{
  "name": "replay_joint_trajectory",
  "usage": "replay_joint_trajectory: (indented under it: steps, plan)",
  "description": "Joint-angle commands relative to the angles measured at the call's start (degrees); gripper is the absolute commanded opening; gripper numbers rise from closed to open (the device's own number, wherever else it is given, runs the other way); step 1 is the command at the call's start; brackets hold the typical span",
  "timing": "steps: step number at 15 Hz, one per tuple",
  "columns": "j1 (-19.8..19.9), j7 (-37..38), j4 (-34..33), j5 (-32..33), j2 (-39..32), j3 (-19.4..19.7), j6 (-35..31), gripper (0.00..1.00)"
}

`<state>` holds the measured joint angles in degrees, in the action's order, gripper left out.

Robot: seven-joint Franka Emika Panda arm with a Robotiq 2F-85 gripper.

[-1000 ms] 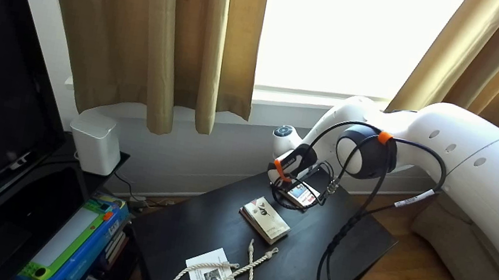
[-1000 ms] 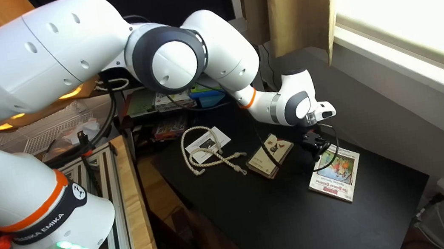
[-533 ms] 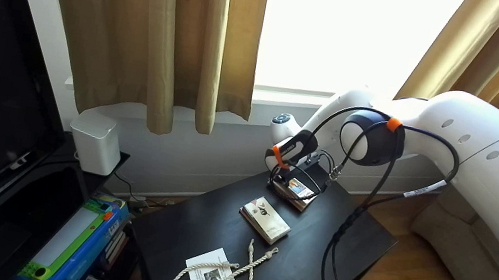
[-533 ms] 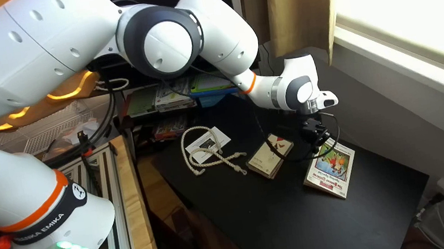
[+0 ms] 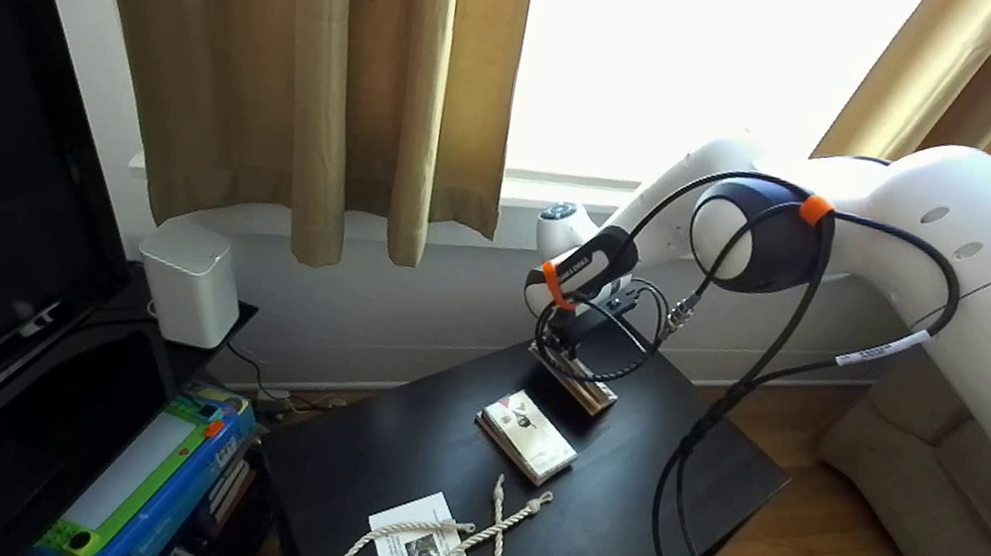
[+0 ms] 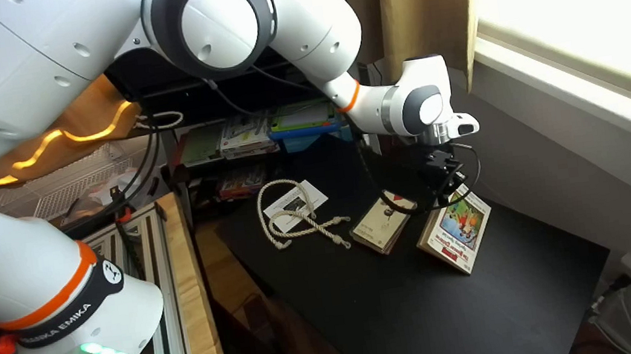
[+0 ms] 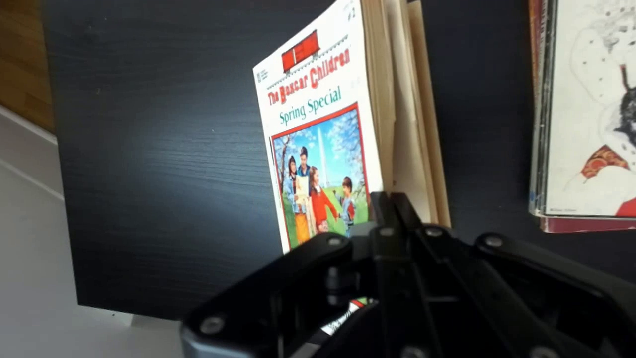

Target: Pick up the book on the right and stack it on the books on the left

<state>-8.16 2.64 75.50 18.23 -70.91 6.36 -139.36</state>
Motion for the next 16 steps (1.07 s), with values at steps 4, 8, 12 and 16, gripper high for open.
replay_joint_trajectory:
  steps: [4, 8, 12, 16]
  plan:
    - [-1.6, 0.0, 5.6, -2.3, 4.2, -2.8, 0.6, 0.01]
    - [-4.3, 2.5, 7.2, -2.7, 5.0, -2.8, 0.8, 0.01]
    - [-8.2, 9.9, 9.3, -2.7, 5.9, -0.8, 1.5, 0.01]
    - [-11.4, 15.1, 11.9, -2.1, 7.4, 0.3, 1.6, 0.01]
